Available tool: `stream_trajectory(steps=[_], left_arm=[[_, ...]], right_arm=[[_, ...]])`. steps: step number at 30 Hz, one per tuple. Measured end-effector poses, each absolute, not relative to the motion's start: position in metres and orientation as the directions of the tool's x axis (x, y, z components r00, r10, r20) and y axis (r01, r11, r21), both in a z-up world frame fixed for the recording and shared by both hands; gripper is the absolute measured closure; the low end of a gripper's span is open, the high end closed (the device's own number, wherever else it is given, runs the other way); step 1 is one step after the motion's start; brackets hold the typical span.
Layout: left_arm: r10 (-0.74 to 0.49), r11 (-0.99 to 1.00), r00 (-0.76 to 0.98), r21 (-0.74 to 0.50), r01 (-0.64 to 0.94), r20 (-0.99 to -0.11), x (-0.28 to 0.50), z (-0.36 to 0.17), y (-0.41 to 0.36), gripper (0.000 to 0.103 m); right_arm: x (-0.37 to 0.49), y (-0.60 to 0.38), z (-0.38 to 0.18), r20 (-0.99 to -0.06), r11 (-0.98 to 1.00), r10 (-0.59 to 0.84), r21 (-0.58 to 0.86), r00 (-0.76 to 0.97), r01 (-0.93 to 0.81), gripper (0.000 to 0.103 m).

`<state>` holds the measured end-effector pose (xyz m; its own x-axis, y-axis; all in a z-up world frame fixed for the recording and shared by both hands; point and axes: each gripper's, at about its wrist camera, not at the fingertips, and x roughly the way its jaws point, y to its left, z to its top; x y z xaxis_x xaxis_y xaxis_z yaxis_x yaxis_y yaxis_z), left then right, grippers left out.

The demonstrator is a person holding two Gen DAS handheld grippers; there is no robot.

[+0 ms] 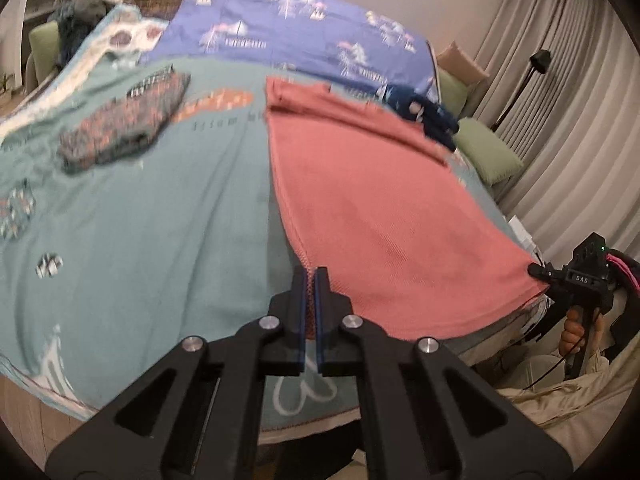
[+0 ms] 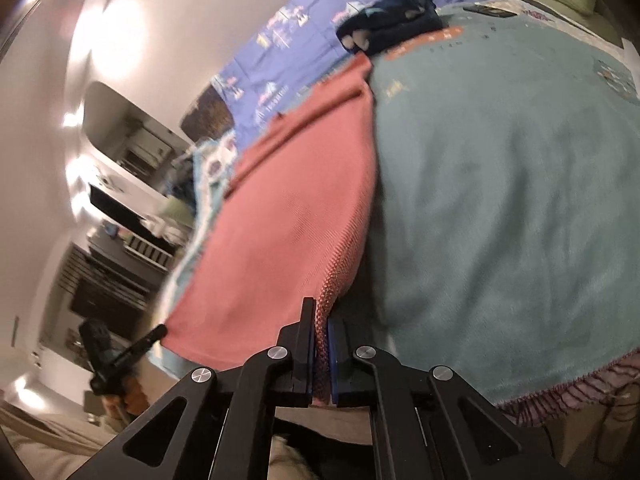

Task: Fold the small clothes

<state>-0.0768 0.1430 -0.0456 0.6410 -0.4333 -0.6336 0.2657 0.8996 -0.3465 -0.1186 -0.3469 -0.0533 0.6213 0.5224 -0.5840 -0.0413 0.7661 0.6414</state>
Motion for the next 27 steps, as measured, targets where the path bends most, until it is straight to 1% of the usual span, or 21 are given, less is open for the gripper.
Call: stream_trajectory(steps=[6, 10, 13, 16, 19, 20, 21, 22, 24, 27], left_arm=[[-0.424, 0.904, 0.68, -0.323, 0.279, -0.598, -0.071, -0.027, 0.141, 0.099], [-0.416, 0.908, 0.684, -0.319, 0.273, -0.599, -0.062, -0.027, 0.139, 0.099], [-0.425, 0.904, 0.65, -0.332, 0.269, -0.63, -0.059, -0.036, 0.14, 0.099], [-0.439, 0.898, 0.608, -0.344, 0.274, -0.662, -0.061, -0.053, 0.142, 0.098], [-0.441, 0.897, 0.549, -0.369, 0.243, -0.71, -0.06, -0.078, 0.144, 0.097], [-0.428, 0.903, 0.536, -0.366, 0.223, -0.728, -0.059, -0.086, 0.144, 0.089], [-0.422, 0.906, 0.526, -0.368, 0.21, -0.739, -0.06, -0.091, 0.144, 0.076], [-0.427, 0.903, 0.516, -0.379, 0.202, -0.743, -0.06, -0.096, 0.145, 0.072], [-0.455, 0.889, 0.527, -0.405, 0.215, -0.718, -0.063, -0.098, 0.147, 0.066], [-0.475, 0.879, 0.515, -0.411, 0.241, -0.714, -0.064, -0.096, 0.145, 0.058]], right_arm=[[-0.112, -0.349, -0.029, -0.518, 0.746, 0.548, 0.658, 0.657, -0.103, 0.099], [-0.101, -0.347, -0.017, -0.495, 0.745, 0.553, 0.654, 0.67, -0.131, 0.099], [-0.098, -0.343, -0.015, -0.495, 0.75, 0.554, 0.646, 0.669, -0.143, 0.099], [-0.1, -0.338, -0.022, -0.523, 0.765, 0.547, 0.629, 0.653, -0.137, 0.099], [-0.103, -0.338, -0.037, -0.554, 0.771, 0.54, 0.628, 0.634, -0.108, 0.099], [-0.104, -0.339, -0.042, -0.561, 0.769, 0.539, 0.633, 0.628, -0.094, 0.099], [-0.104, -0.339, -0.048, -0.568, 0.768, 0.537, 0.636, 0.624, -0.081, 0.099], [-0.105, -0.34, -0.053, -0.577, 0.769, 0.53, 0.636, 0.621, -0.065, 0.099], [-0.106, -0.34, -0.062, -0.6, 0.778, 0.512, 0.628, 0.615, -0.036, 0.098], [-0.11, -0.341, -0.068, -0.63, 0.799, 0.487, 0.602, 0.605, -0.016, 0.096]])
